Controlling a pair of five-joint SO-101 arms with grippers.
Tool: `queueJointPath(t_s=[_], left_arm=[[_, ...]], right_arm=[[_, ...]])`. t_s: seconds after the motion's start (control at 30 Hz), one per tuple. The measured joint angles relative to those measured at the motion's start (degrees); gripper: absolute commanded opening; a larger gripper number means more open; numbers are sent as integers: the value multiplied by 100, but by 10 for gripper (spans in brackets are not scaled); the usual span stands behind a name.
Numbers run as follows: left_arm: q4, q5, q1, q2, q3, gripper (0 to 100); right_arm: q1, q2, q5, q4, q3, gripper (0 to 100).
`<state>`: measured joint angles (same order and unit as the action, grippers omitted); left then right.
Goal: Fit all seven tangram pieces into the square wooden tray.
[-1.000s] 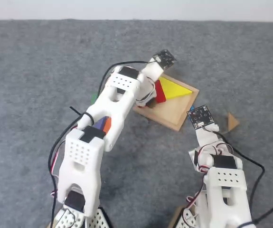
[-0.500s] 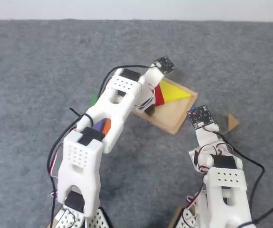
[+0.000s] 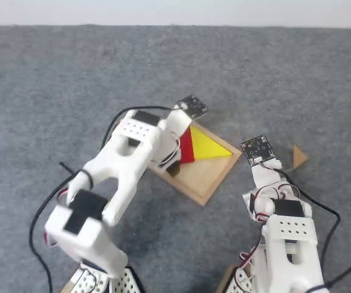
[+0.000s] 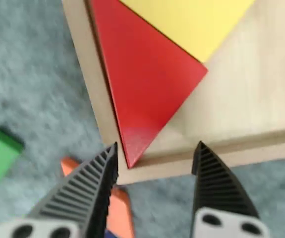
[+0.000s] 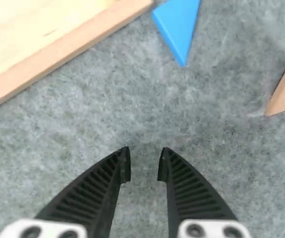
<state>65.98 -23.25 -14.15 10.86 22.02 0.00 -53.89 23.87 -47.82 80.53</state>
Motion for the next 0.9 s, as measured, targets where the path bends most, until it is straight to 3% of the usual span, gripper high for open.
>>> queueJointPath(t_s=[0.2, 0.5, 0.67, 0.9], left_arm=[[44, -62, 0, -879, 914, 234], [-53, -79, 141, -1644, 598, 235], [-105, 422, 484, -598, -677, 235], [-105, 536, 826, 1415, -1952, 233]], right_arm=[[0, 0, 0, 0, 0, 102], [-9, 0, 0, 0, 0, 102], [-9, 0, 0, 0, 0, 102], [-9, 0, 0, 0, 0, 102]])
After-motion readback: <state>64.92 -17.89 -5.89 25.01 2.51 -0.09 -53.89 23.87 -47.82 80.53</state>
